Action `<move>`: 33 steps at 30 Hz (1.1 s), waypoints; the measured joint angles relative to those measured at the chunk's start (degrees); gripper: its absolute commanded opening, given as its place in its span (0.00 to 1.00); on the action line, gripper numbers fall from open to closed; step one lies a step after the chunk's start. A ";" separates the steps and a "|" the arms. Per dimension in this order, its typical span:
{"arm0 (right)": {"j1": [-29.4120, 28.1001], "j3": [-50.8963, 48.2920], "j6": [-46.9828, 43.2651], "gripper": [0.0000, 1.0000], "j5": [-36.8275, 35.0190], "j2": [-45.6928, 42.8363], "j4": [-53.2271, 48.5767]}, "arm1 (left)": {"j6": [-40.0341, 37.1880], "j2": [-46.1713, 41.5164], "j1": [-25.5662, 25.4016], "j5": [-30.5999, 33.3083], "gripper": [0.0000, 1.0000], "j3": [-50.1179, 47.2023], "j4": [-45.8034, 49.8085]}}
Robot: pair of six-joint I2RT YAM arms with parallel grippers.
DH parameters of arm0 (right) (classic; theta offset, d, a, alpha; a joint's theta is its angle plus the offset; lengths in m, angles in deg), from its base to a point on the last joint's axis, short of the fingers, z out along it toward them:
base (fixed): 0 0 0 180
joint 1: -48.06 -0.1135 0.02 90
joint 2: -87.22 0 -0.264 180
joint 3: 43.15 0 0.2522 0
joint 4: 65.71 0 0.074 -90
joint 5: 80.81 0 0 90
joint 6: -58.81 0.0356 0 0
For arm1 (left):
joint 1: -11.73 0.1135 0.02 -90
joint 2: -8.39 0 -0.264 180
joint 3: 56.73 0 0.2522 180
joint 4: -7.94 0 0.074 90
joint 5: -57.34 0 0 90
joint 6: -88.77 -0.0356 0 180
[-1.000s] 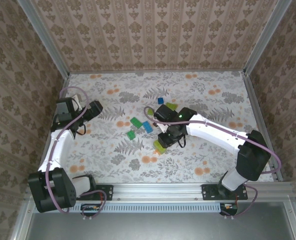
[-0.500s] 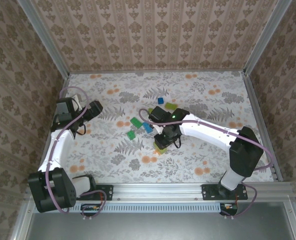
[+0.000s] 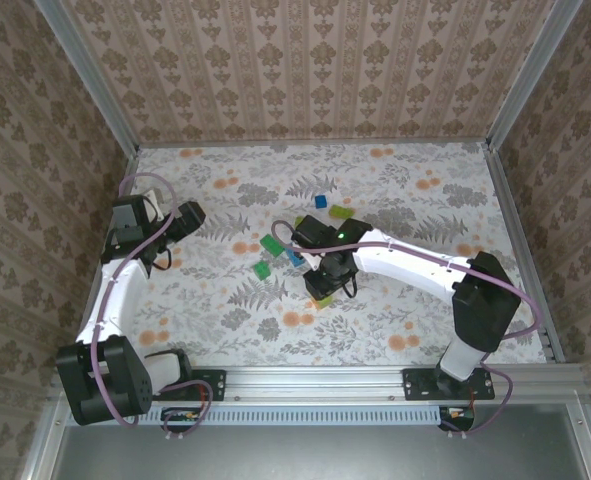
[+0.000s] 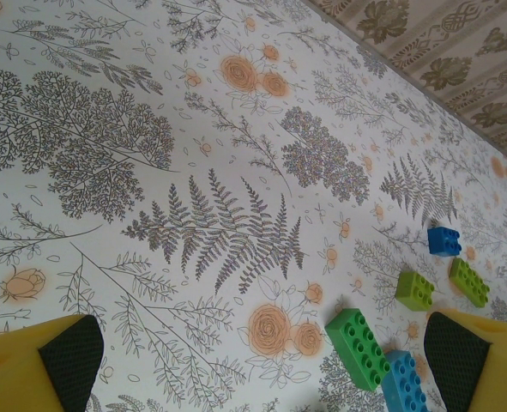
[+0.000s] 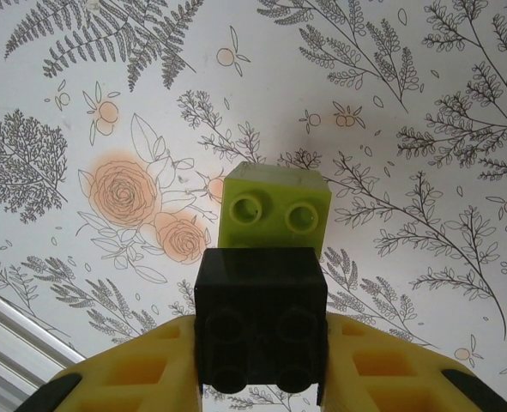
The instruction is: Assemble a carrot with lego
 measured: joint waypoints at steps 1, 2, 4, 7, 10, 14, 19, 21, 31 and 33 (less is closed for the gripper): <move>-0.04 0.07 0.04 0.32 -0.07 0.07 0.00 | 0.00 0.00 0.00 0.00 1.00 0.00 0.02; -0.11 0.17 0.04 0.33 -0.26 0.17 -0.02 | 0.00 0.00 0.00 0.00 1.00 0.00 0.00; -0.33 0.48 0.07 0.33 -0.90 0.52 -0.02 | 0.00 0.00 0.00 0.00 1.00 0.00 0.00; -0.72 1.07 0.28 0.32 -1.77 1.07 -0.07 | 0.00 0.00 0.00 0.00 1.00 0.00 0.00; -1.11 1.42 0.70 0.32 -2.45 1.40 -0.42 | 0.00 0.00 0.00 0.00 1.00 0.00 0.00; -1.57 1.66 1.51 0.32 -3.13 1.62 -0.96 | 0.00 0.04 -0.04 0.00 1.00 0.00 0.00; -1.68 1.66 2.08 0.32 -3.52 1.60 -1.36 | 0.00 0.33 -0.04 0.00 1.00 0.00 0.00; -1.70 1.66 2.62 0.32 -3.52 1.60 -1.51 | 0.00 0.33 -0.04 0.00 1.00 0.00 0.00; -1.84 1.70 6.19 0.31 -3.98 1.90 -1.73 | 0.00 0.33 -0.04 0.00 1.00 0.02 0.02; -1.84 1.92 7.06 0.31 -4.15 2.12 -1.79 | -0.02 0.33 -0.04 0.00 1.00 0.02 0.02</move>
